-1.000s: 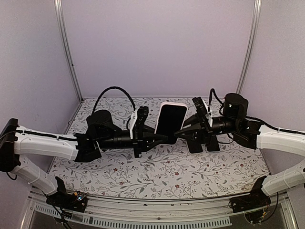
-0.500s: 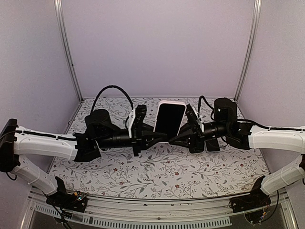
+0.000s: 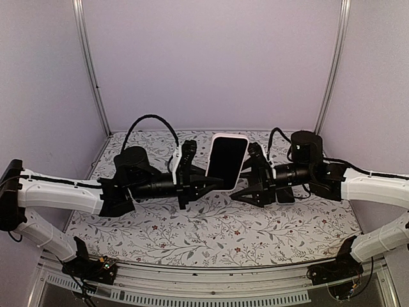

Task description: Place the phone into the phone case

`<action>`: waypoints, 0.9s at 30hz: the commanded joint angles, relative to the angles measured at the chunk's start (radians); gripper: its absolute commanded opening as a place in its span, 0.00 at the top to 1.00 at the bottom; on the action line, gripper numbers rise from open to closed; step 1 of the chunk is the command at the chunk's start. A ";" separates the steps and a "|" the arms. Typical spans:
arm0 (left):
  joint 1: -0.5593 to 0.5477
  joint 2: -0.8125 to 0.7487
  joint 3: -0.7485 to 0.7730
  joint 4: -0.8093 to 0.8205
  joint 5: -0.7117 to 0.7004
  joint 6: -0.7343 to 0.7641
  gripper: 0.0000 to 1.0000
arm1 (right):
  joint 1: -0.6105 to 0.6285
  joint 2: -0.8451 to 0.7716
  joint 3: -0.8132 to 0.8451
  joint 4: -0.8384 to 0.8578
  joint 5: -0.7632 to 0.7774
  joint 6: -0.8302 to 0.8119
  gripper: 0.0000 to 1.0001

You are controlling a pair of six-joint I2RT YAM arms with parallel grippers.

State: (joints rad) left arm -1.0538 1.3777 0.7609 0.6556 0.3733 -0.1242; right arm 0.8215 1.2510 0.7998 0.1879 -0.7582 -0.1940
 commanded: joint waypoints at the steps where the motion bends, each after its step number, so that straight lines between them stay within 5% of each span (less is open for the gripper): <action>1: -0.006 -0.045 0.005 0.028 0.004 0.014 1.00 | -0.008 -0.081 0.074 -0.126 0.041 -0.082 0.24; 7: -0.007 -0.034 0.003 0.024 0.000 0.018 1.00 | -0.008 -0.078 0.116 -0.020 -0.044 -0.011 0.34; 12: -0.006 -0.037 0.000 0.023 0.004 0.018 1.00 | -0.008 -0.052 0.114 0.074 -0.079 0.077 0.94; 16: -0.006 -0.050 -0.009 0.018 0.005 0.028 1.00 | -0.008 -0.061 0.098 0.067 -0.077 0.068 1.00; 17: -0.006 -0.057 -0.008 0.008 0.005 0.035 0.92 | -0.008 -0.063 0.093 0.062 -0.077 0.066 1.00; 19: -0.006 -0.082 0.001 -0.042 0.000 0.068 0.53 | -0.008 -0.069 0.084 0.051 -0.081 0.050 1.00; 21: -0.006 -0.117 0.012 -0.076 -0.034 0.103 0.29 | -0.008 -0.071 0.079 0.041 -0.098 0.039 1.00; 24: -0.006 -0.155 0.028 -0.090 -0.085 0.147 0.21 | -0.008 -0.063 0.085 0.028 -0.123 0.032 1.00; 27: -0.006 -0.140 0.072 -0.126 -0.087 0.163 0.27 | -0.009 -0.048 0.093 0.017 -0.131 0.030 1.00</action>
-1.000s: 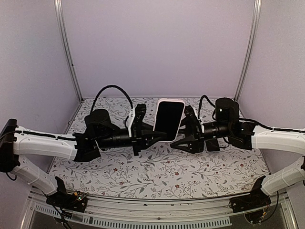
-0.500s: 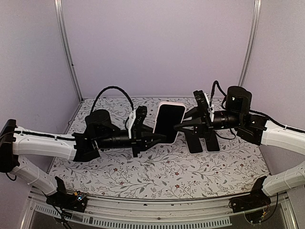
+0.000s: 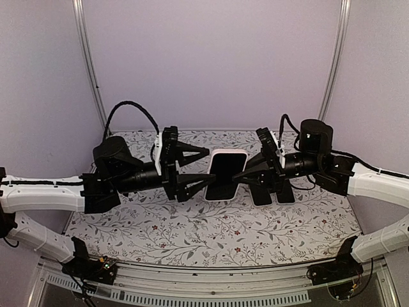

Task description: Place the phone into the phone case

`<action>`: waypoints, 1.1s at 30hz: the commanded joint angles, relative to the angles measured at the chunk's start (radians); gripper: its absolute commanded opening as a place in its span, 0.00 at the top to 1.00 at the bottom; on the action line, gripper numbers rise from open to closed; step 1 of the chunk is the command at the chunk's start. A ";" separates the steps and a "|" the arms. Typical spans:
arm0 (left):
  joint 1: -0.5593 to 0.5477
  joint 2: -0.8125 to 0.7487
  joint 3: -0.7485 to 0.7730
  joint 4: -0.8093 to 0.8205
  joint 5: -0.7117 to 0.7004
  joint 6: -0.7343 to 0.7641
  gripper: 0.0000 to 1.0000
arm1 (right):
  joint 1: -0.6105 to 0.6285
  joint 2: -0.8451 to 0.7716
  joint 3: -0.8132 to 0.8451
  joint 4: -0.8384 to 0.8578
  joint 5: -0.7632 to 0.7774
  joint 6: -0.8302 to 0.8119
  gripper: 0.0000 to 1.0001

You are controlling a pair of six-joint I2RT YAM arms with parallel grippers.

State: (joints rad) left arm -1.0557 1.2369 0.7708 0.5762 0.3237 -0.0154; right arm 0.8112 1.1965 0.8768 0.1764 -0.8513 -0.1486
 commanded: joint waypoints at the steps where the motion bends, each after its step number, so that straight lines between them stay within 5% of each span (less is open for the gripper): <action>1: -0.004 0.012 0.081 -0.064 -0.040 0.052 0.33 | 0.002 0.011 0.019 0.024 -0.041 -0.016 1.00; 4: -0.004 0.046 0.126 -0.109 -0.038 0.046 0.55 | 0.003 0.019 0.026 0.015 -0.042 -0.016 1.00; 8: -0.004 0.072 0.153 -0.119 -0.035 0.029 1.00 | 0.003 0.020 0.028 0.003 -0.036 -0.017 1.00; 14: -0.004 0.049 0.129 -0.118 -0.076 0.022 1.00 | -0.002 0.015 0.039 -0.030 0.033 0.010 1.00; 17: -0.003 0.030 0.106 -0.144 -0.227 0.009 0.27 | -0.056 0.059 0.083 -0.118 0.082 0.084 1.00; 19: 0.007 0.026 0.095 -0.184 -0.382 -0.026 0.05 | -0.118 0.114 0.107 -0.166 0.086 0.159 1.00; 25: 0.115 0.045 0.110 -0.407 -0.597 -0.188 0.01 | -0.221 0.295 0.154 -0.289 0.079 0.357 1.00; 33: 0.204 0.087 0.110 -0.501 -0.550 -0.290 0.01 | -0.297 0.596 0.253 -0.350 -0.070 0.459 1.00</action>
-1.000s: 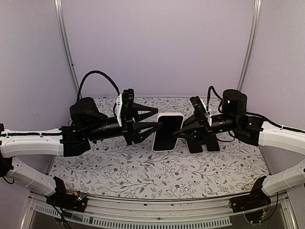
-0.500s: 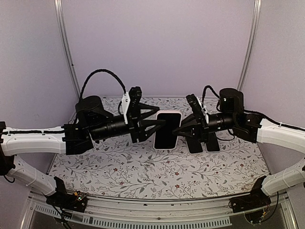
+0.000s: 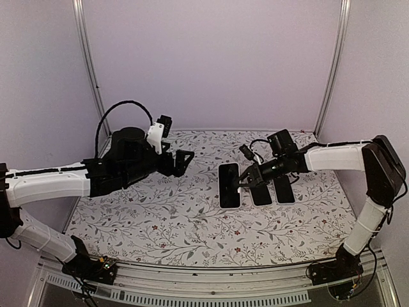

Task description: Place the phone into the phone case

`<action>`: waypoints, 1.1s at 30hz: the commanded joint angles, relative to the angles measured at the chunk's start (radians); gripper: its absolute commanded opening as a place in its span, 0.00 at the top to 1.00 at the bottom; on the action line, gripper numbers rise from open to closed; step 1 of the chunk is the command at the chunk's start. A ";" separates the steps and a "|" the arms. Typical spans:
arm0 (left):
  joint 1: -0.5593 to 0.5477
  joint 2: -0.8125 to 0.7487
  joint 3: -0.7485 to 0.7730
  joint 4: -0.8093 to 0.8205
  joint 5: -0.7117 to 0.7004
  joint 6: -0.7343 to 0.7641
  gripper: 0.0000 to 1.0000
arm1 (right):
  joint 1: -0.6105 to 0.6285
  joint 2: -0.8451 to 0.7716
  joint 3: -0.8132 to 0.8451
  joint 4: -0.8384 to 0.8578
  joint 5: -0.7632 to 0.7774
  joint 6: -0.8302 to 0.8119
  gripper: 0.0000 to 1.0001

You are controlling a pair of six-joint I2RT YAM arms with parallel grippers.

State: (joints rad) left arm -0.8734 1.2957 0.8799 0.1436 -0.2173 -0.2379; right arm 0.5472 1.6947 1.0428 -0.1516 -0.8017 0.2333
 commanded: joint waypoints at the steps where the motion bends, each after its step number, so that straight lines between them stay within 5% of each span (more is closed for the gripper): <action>1: 0.028 0.037 0.004 -0.078 -0.004 -0.072 0.01 | -0.046 0.125 0.098 -0.030 -0.126 0.079 1.00; 9: 0.048 0.073 0.013 -0.114 0.027 -0.101 0.01 | -0.102 0.323 0.172 -0.052 -0.126 0.073 1.00; 20: 0.066 0.092 0.020 -0.122 0.038 -0.113 0.00 | -0.128 0.417 0.207 -0.132 -0.030 0.034 0.77; 33: 0.078 0.099 0.015 -0.122 0.046 -0.109 0.01 | -0.127 0.315 0.235 -0.216 0.070 0.010 0.57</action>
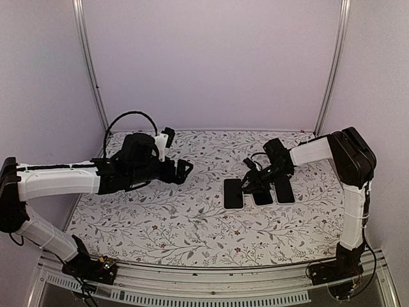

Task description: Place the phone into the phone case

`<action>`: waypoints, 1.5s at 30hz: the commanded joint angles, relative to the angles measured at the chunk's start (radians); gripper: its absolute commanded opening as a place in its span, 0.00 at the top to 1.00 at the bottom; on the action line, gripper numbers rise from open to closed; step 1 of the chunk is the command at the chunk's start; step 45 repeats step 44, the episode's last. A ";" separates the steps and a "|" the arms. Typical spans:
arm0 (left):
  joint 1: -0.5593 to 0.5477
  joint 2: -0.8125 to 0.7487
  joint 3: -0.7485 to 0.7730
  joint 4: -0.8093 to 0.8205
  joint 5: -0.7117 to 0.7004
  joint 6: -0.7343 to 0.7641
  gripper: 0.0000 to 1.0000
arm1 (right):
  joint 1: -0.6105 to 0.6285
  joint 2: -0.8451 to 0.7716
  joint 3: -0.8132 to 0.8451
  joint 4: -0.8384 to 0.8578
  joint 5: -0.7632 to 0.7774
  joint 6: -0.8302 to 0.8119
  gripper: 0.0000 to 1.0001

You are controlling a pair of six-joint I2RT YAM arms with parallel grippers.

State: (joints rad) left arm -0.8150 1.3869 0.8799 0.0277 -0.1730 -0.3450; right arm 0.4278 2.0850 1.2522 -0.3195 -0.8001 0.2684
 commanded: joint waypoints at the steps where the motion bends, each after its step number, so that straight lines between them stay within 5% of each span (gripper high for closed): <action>1: 0.022 0.008 0.016 -0.006 0.003 0.002 0.01 | -0.007 -0.088 0.035 -0.060 0.062 -0.037 0.55; 3: 0.034 0.011 0.018 -0.012 0.017 0.020 0.01 | -0.008 -0.119 0.066 -0.096 0.067 -0.056 0.48; 7: 0.076 0.021 0.036 -0.081 0.019 0.039 0.00 | -0.020 -0.204 0.101 -0.141 0.087 -0.089 0.02; 12: 0.131 0.007 0.033 -0.117 -0.028 0.073 0.01 | -0.073 -0.320 0.107 -0.129 0.052 -0.102 0.01; 17: 0.241 -0.022 0.013 -0.131 -0.091 0.067 0.01 | -0.190 -0.509 -0.079 0.023 0.416 -0.066 0.01; 34: 0.378 -0.198 -0.334 0.243 -0.555 0.082 0.01 | -0.269 -0.868 -0.690 0.585 0.991 0.081 0.01; 45: 0.394 -0.186 -0.377 0.274 -0.578 0.074 0.01 | -0.269 -0.832 -0.742 0.639 0.920 0.103 0.01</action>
